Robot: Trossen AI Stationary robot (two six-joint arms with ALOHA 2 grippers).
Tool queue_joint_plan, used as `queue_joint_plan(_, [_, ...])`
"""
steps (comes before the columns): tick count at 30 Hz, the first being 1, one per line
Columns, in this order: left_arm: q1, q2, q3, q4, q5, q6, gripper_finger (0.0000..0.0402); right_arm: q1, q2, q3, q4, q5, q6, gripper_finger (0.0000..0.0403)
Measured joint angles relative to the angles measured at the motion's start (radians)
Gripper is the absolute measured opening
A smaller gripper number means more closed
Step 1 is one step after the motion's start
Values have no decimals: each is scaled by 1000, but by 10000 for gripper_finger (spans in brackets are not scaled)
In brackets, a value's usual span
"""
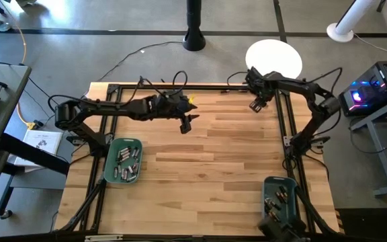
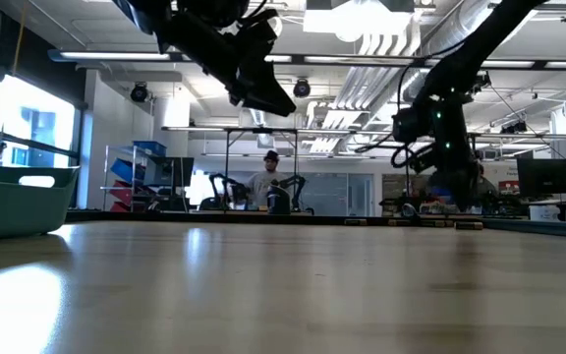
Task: Sort batteries
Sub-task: Put the black battery into the blue bin
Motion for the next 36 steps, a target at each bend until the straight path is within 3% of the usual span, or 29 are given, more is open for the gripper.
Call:
queue_joint_plan(7, [-19, 0, 0, -13, -1, -53, 170, 37, -142, 20, -9, 132, 89, 121])
queue_joint_plan(12, [-52, 0, 0, -10, -3, -101, 170, 62, -147, 8, -70, 212, 365, 102])
queue_joint_plan(15, [-88, -3, 0, -12, -13, -124, 170, 161, -120, -10, -29, 258, 442, 68])
queue_joint_plan(19, [-157, -13, 0, -27, -89, -155, 170, 336, -98, -38, -15, 408, 605, 10])
queue_joint_plan(24, [-256, -13, 0, -29, -194, -185, 170, 505, -95, -159, 113, 523, 954, 7])
queue_joint_plan(30, [-350, -13, 0, -28, -331, -181, 170, 505, -95, -314, 306, 540, 1205, 3])
queue_joint_plan(36, [-379, -13, 0, -28, -370, -176, 170, 419, -95, -439, 479, 500, 1303, 0])
